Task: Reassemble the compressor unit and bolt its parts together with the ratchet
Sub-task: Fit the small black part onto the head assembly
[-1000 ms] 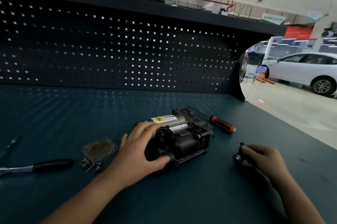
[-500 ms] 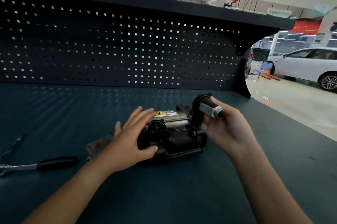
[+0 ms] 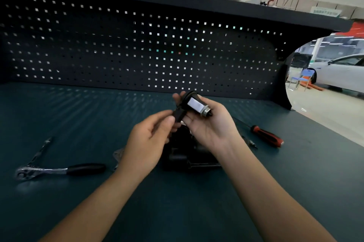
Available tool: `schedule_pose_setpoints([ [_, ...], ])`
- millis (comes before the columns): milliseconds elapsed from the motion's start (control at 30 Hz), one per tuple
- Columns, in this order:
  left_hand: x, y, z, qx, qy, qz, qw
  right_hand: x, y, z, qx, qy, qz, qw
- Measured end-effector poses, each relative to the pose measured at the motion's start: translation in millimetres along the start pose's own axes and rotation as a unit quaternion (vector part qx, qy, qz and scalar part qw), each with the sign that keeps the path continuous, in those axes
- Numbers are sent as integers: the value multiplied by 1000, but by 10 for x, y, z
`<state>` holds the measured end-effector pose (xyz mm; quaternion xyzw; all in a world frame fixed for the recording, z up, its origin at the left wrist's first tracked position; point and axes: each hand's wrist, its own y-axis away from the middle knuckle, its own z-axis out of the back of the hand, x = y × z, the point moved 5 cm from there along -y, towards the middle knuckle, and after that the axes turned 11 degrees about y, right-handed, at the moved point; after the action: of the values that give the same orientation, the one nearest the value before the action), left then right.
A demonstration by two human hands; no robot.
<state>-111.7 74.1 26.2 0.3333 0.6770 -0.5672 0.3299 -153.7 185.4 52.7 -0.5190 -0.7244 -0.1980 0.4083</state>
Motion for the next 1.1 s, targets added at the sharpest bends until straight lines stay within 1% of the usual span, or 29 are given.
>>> schedule_pose_setpoints([
  [67, 64, -33, 24, -8, 77, 78, 994, -36, -45, -57, 10, -5, -2, 1000],
  [133, 108, -62, 46, -9, 132, 125, 983, -79, -80, -114, 25, 6, 1, 1000],
  [167, 132, -81, 45, -8, 162, 148, 976, -82, -98, -114, 27, 33, 8, 999],
  [233, 165, -155, 10, 3, 225, 196, 955, -37, -121, -58, 3, 136, 36, 990],
  [267, 162, -211, -11, 12, 247, 212, 945, 2, -129, -8, -20, 198, 49, 979],
  [367, 94, -435, -31, 38, 270, 210, 939, 150, -145, 152, -86, 350, 84, 929],
  [433, 89, -557, 13, 39, 255, 204, 944, 261, -154, 210, -95, 404, 108, 903],
  [533, 170, -631, 91, 46, 214, 229, 949, 334, -147, 248, -86, 474, 93, 872],
  [633, 226, -652, 134, 65, 171, 242, 953, 369, -138, 252, -67, 549, 89, 829],
  [667, 230, -650, 147, 70, 163, 240, 954, 377, -132, 245, -56, 558, 89, 823],
  [767, 198, -640, 184, 89, 133, 230, 960, 403, -117, 241, -31, 560, 96, 823],
  [900, 160, -627, 171, 120, 76, 218, 966, 351, -145, 272, -13, 589, 107, 801],
  [1000, 219, -598, 119, 123, 33, 220, 967, 300, -188, 325, -13, 597, 112, 794],
  [1033, 237, -593, 112, 123, 20, 223, 967, 282, -207, 350, -10, 594, 104, 797],
  [1100, 243, -592, 119, 134, -24, 218, 966, 239, -228, 395, -2, 575, 76, 815],
])
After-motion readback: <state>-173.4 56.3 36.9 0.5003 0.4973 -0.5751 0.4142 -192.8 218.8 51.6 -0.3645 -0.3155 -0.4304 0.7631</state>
